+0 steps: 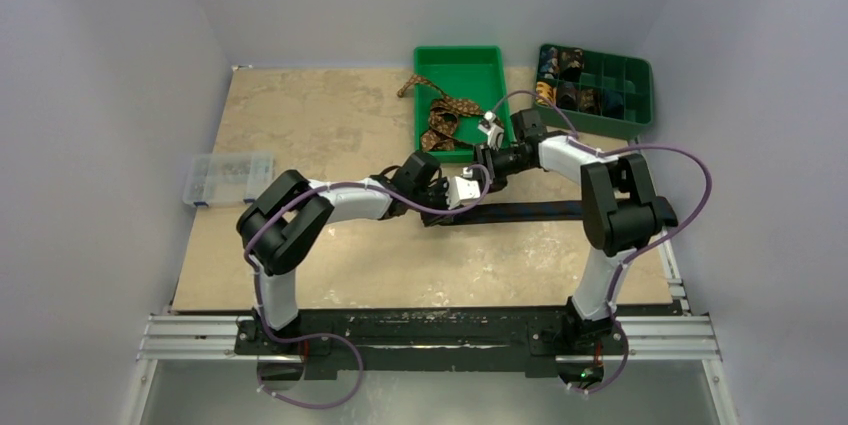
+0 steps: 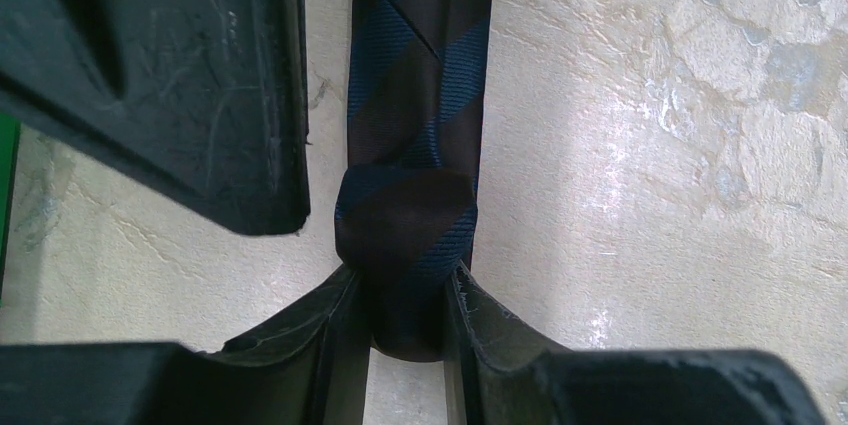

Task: Roll the ties
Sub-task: Roll the tie at the center of the board.

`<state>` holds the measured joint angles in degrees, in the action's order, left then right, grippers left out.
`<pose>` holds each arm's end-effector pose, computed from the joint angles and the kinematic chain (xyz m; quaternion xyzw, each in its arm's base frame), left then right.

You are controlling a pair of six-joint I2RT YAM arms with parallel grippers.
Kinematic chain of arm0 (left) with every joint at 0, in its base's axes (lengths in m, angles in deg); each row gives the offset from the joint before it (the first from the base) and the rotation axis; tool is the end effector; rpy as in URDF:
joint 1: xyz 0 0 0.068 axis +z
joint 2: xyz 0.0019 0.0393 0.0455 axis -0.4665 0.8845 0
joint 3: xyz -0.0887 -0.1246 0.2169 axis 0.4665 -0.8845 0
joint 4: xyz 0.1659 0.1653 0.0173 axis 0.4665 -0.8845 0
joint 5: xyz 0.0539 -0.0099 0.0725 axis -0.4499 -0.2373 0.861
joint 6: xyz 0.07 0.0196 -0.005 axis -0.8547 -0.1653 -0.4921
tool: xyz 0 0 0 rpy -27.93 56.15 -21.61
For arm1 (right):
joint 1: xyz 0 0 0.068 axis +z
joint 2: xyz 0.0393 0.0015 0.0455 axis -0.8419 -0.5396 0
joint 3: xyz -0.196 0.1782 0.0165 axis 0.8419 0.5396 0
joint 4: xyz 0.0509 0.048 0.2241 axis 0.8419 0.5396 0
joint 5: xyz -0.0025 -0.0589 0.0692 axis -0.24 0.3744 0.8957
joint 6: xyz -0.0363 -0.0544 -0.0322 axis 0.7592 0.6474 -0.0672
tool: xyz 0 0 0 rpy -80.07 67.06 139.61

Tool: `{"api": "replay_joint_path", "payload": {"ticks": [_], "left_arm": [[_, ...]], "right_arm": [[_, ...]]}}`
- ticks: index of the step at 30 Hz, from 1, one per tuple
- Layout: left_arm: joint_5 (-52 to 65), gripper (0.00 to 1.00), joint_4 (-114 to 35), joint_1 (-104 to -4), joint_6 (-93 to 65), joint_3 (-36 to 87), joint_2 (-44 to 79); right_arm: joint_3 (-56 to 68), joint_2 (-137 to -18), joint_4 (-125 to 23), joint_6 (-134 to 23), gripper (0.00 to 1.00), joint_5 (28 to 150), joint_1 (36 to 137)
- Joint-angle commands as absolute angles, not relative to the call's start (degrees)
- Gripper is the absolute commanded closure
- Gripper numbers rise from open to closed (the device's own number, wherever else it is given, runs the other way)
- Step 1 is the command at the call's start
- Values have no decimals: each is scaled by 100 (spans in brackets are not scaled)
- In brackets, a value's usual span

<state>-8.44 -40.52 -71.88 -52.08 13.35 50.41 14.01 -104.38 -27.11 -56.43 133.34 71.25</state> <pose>0.2548 -0.2798 0.1411 0.5843 0.7036 -0.2397 0.3257 0.3283 0.1304 0.1613 -0.1431 0.8707 0.4571 0.1119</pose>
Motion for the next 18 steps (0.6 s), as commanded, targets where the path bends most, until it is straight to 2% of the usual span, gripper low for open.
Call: {"api": "replay_joint_path", "payload": {"ticks": [1, 5, 18], "left_arm": [[-504, 73, -5164, -7219, -5287, 1146, 5532], [-507, 73, -5176, -7224, -5283, 1186, 5541], [-529, 72, -5222, -7219, -5252, 1245, 5537]], "right_arm": [[1459, -10173, -2609, -5692, 61, 13838, 7175], [1595, -10188, -2595, -5673, 55, 13799, 7215], [1333, -10663, -1809, -4913, 54, 13158, 7395]]}}
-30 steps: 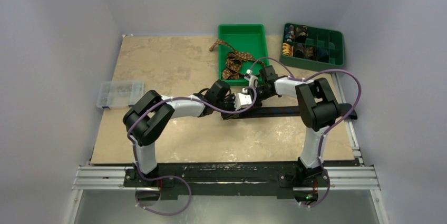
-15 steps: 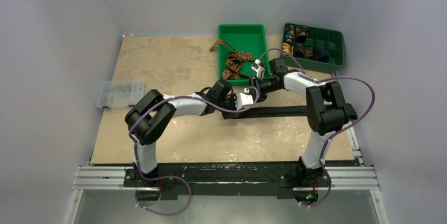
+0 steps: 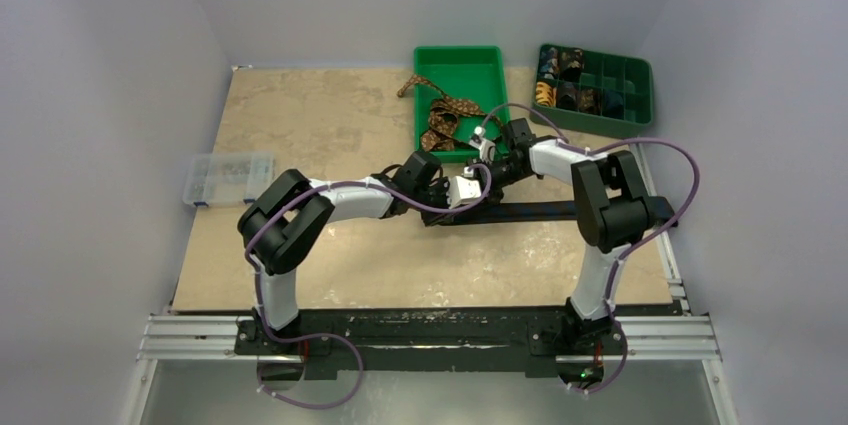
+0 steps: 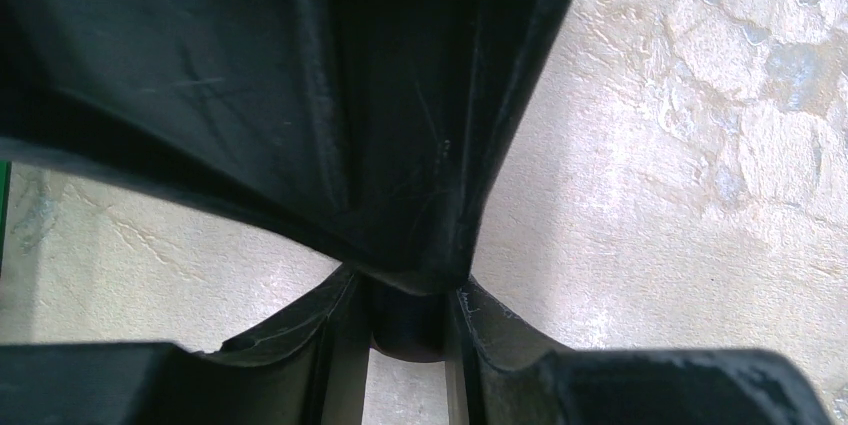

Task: Roll the ties
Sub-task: Roll the tie at the center of the board.

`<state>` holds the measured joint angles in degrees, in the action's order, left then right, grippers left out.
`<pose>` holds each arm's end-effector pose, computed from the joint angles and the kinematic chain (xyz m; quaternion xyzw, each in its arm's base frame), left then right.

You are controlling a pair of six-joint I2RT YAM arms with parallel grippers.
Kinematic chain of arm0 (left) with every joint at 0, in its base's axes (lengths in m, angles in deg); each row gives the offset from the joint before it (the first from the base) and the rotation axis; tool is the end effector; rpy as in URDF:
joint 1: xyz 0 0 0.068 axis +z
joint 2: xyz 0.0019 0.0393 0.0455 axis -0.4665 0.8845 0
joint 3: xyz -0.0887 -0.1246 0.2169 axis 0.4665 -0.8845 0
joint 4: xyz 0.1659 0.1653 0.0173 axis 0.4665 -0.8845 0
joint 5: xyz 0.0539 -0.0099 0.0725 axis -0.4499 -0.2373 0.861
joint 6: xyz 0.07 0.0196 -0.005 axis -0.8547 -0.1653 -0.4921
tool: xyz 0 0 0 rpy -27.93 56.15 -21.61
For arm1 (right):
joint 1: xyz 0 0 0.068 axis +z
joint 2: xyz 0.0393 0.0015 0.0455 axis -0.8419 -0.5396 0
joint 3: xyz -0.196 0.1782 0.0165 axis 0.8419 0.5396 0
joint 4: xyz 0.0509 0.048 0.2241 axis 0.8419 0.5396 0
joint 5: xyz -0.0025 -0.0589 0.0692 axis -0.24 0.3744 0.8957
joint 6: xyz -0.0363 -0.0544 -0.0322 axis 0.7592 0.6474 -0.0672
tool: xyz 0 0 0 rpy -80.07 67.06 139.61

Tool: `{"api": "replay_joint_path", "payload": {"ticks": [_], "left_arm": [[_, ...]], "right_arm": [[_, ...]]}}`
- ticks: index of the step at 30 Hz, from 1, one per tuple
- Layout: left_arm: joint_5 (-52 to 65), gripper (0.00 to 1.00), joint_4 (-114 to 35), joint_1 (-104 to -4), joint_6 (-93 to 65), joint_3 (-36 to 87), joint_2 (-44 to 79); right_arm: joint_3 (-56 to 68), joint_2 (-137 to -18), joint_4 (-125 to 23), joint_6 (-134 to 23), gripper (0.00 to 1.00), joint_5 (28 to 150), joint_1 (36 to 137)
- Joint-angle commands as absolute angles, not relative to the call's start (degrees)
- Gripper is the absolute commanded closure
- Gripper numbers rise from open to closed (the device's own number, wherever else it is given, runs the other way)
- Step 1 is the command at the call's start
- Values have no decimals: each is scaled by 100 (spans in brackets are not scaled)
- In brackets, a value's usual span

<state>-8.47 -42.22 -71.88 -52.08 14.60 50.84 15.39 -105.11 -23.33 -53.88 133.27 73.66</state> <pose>0.2563 -0.2813 0.1418 0.5848 0.7066 -0.2394 0.3186 0.3119 0.1409 0.1485 -0.1594 0.8749 0.4523 0.0673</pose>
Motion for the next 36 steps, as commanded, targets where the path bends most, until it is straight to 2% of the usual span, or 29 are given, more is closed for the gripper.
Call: {"api": "replay_joint_path", "payload": {"ticks": [1, 5, 9, 11, 12, 13, 14, 15, 17, 21, 24, 27, 33, 36], "left_arm": [[-540, 72, -5214, -7220, -5255, 1238, 5533], [-549, 72, -5187, -7219, -5273, 1216, 5524], [-550, 72, -5169, -7219, -5282, 1195, 5506], [-544, 72, -5150, -7219, -5280, 1177, 5481], [-557, 72, -5145, -7219, -5282, 1167, 5468], [-571, 72, -5150, -7219, -5282, 1158, 5470], [-576, 72, -5151, -7219, -5282, 1157, 5470], [-576, 71, -5151, -7224, -5282, 1149, 5467], [-580, 72, -5145, -7219, -5282, 1146, 5466], [-594, 71, -5142, -7218, -5286, 1148, 5471], [-593, 71, -5142, -7219, -5291, 1144, 5460], [-602, 71, -5116, -7215, -5282, 1112, 5432], [-874, 50, -4668, -7137, -5216, 838, 5185], [-1205, 43, -4288, -7015, -5047, 707, 4985]], "right_arm": [[1367, -10617, -1823, -4906, 54, 13110, 7393], [1291, -10696, -1850, -4779, 57, 12983, 7396], [1150, -10857, -1836, -4831, 68, 12926, 7411], [1152, -10803, -1849, -4833, 56, 12806, 7413], [1164, -10756, -1860, -4833, 46, 12753, 7408], [1181, -10711, -1900, -4921, 29, 12727, 7405], [1206, -10674, -1944, -5051, 21, 12775, 7395], [1210, -10656, -1983, -5111, 21, 12848, 7391], [1199, -10697, -2023, -5226, 30, 12980, 7395], [1185, -10829, -2158, -5408, 61, 13210, 7400], [1120, -10820, -2041, -5297, 75, 13236, 7404], [1044, -10800, -1981, -5234, 100, 13278, 7403], [931, -11010, -1846, -4678, 100, 13050, 7404], [1107, -11181, -1806, -4390, 100, 12862, 7402]]}}
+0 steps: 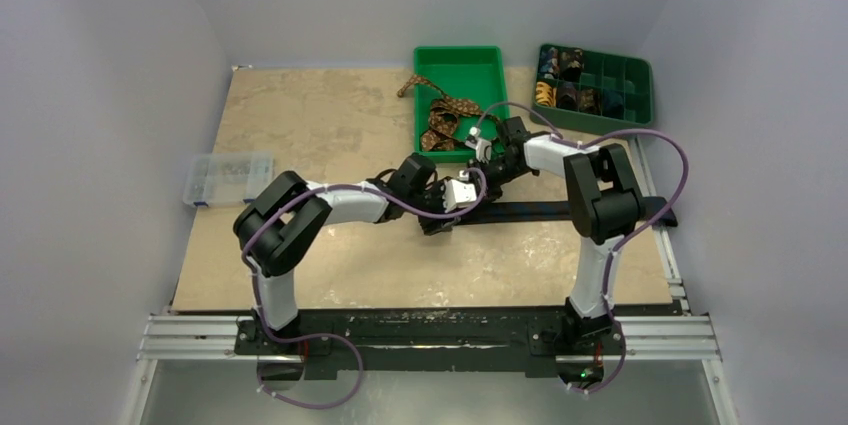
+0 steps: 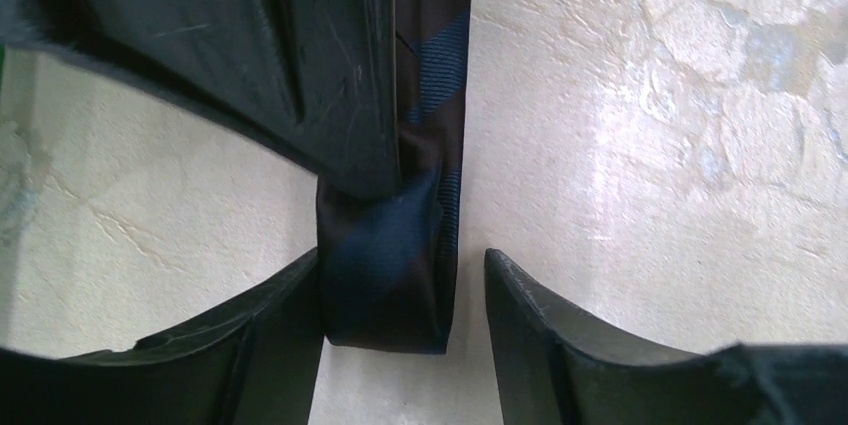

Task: Roll the ties
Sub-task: Roll the tie at the center of the board.

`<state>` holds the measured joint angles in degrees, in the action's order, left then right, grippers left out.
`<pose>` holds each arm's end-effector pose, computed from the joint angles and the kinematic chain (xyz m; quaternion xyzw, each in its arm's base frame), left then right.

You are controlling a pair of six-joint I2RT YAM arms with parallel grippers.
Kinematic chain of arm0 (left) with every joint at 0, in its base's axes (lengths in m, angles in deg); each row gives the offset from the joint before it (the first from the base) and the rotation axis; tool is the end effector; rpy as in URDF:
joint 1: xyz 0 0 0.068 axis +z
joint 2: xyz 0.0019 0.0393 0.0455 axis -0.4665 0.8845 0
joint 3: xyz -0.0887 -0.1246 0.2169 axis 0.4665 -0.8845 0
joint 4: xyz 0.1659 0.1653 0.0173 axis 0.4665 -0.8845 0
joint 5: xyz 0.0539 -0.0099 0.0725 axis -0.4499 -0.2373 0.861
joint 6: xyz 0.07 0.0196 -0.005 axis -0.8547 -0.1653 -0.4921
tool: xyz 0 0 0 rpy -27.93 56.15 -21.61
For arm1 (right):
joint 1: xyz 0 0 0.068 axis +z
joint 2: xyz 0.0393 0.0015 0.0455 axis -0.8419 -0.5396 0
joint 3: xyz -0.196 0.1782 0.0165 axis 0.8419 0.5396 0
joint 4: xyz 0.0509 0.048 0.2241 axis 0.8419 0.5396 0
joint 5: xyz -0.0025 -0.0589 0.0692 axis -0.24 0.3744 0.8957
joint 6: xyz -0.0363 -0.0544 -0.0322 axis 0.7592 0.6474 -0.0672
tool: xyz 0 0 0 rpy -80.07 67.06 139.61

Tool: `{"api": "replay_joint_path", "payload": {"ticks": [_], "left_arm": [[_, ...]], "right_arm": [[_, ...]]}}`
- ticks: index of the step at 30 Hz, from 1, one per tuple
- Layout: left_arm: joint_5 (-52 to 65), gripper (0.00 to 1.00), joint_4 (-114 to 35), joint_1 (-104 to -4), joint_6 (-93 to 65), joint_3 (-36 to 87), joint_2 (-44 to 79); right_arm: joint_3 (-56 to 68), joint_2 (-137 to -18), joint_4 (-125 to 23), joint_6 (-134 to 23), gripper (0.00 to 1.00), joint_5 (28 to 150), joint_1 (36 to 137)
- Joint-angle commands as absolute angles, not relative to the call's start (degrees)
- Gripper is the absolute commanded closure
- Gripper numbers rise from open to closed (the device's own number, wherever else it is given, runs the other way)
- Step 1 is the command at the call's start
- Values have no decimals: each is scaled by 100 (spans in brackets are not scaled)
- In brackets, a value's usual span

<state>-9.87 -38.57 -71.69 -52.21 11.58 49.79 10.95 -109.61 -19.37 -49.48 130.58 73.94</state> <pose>0.2517 -0.2770 0.1398 0.5859 0.6965 -0.2503 0.3300 0.3230 0.1441 0.1366 -0.1792 0.8847 0.4266 0.0568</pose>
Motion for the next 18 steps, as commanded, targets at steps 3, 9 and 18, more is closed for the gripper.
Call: {"api": "replay_joint_path", "payload": {"ticks": [3, 9, 18], "left_arm": [[-1413, 38, -3655, -6978, -4929, 590, 4772], [-1532, 14, -3094, -7009, -4802, 589, 4705], [-1239, 16, -3173, -7184, -4938, 1250, 5372]], "right_arm": [[1284, -11299, -1954, -4281, 100, 12696, 7397], [1280, -11291, -1999, -4268, 100, 12710, 7397], [1117, -10996, -2001, -4560, 100, 13250, 7412]]}}
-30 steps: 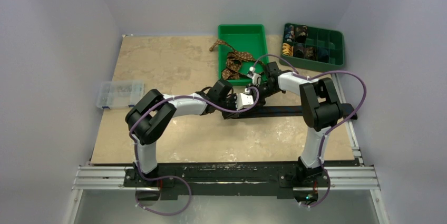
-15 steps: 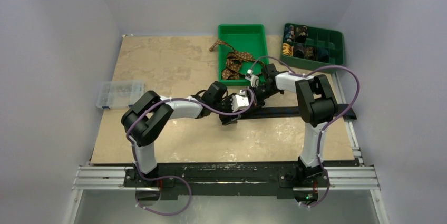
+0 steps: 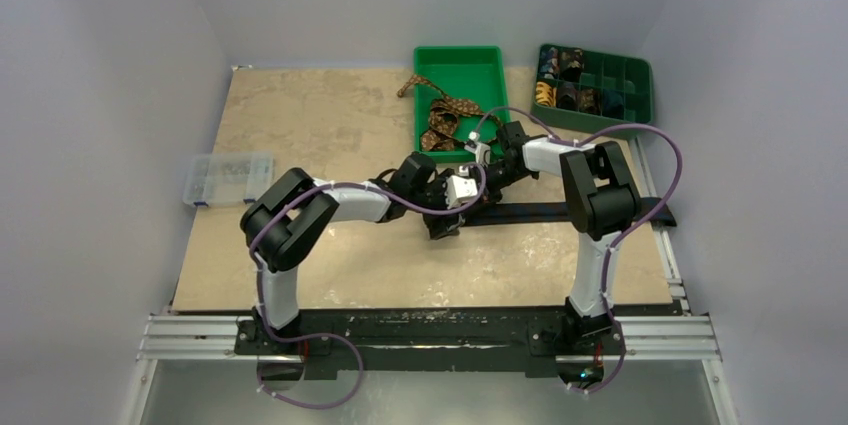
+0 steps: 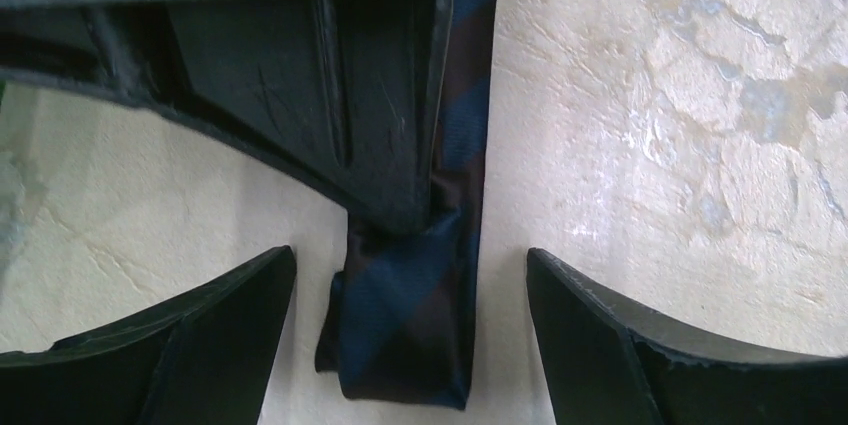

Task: Roll the ties
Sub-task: Roll the tie at the center of the board.

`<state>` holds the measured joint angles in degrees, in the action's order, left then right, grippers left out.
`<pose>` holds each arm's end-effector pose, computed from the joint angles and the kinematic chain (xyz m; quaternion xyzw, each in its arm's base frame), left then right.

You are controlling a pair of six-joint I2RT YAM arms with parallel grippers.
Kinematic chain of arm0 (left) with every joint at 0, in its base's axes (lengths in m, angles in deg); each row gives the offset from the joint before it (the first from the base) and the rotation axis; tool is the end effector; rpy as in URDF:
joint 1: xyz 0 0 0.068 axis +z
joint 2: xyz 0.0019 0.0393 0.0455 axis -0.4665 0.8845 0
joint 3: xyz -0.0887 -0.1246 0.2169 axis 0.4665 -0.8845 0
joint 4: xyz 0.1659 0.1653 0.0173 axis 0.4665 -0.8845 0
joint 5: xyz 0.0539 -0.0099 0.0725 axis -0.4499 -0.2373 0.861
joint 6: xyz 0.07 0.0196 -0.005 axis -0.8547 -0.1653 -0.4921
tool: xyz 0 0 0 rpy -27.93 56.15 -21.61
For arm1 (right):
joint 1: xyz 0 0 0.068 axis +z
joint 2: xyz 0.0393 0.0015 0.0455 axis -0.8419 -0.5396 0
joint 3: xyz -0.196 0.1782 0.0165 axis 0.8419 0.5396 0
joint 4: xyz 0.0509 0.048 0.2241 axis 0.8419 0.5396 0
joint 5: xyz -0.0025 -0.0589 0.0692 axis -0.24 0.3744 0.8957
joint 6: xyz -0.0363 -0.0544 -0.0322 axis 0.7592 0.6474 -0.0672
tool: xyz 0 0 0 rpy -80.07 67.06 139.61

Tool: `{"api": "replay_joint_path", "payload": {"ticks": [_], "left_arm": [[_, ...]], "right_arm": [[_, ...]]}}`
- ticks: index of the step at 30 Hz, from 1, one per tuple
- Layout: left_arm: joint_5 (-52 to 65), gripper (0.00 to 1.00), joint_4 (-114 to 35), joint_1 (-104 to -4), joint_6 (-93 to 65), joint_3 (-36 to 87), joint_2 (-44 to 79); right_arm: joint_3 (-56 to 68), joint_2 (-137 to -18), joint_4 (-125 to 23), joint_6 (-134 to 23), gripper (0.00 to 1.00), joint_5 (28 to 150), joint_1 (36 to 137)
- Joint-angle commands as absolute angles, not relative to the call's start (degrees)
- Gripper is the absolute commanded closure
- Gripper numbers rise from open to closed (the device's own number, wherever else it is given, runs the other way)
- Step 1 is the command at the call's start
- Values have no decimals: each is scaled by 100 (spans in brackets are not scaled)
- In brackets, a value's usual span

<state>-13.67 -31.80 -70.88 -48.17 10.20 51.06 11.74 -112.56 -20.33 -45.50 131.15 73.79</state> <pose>0.2565 -0.2792 0.1374 0.5618 0.6925 -0.2909 0.3468 0.3227 0.1435 0.1174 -0.1993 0.8804 0.4274 0.0495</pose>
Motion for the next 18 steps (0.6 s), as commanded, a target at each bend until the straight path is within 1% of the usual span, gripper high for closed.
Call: {"api": "replay_joint_path", "payload": {"ticks": [1, 3, 5, 6, 7, 8, 9, 12, 16, 17, 18], "left_arm": [[-1224, 20, -3238, -7204, -4980, 1302, 5386], [-1318, 29, -3420, -7217, -5094, 1396, 5406], [-1383, 41, -3795, -7249, -5269, 1505, 5389], [-1380, 47, -3864, -7254, -5317, 1505, 5368], [-1342, 57, -3897, -7254, -5366, 1477, 5332], [-1284, 64, -3921, -7259, -5411, 1424, 5302], [-1252, 68, -3940, -7263, -5444, 1380, 5265], [-1174, 78, -4093, -7263, -5584, 1316, 5193], [-1171, 86, -4158, -7263, -5697, 1320, 5152], [-1172, 87, -4304, -7259, -5713, 1336, 5149], [-1197, 86, -4365, -7255, -5717, 1341, 5146]], "right_arm": [[1086, -10973, -1961, -4565, 100, 13287, 7413], [1021, -10934, -1882, -4576, 100, 13421, 7408], [974, -10874, -1865, -4614, 100, 13522, 7413], [967, -10839, -1869, -4660, 100, 13583, 7413], [946, -10808, -1864, -4680, 100, 13600, 7410], [928, -10791, -1862, -4715, 100, 13628, 7410], [914, -10785, -1859, -4748, 100, 13689, 7408], [834, -10789, -1780, -4753, 100, 13731, 7412], [825, -10825, -1712, -4687, 100, 13595, 7408], [858, -10847, -1745, -4653, 100, 13504, 7409], [908, -10873, -1811, -4645, 100, 13405, 7408]]}}
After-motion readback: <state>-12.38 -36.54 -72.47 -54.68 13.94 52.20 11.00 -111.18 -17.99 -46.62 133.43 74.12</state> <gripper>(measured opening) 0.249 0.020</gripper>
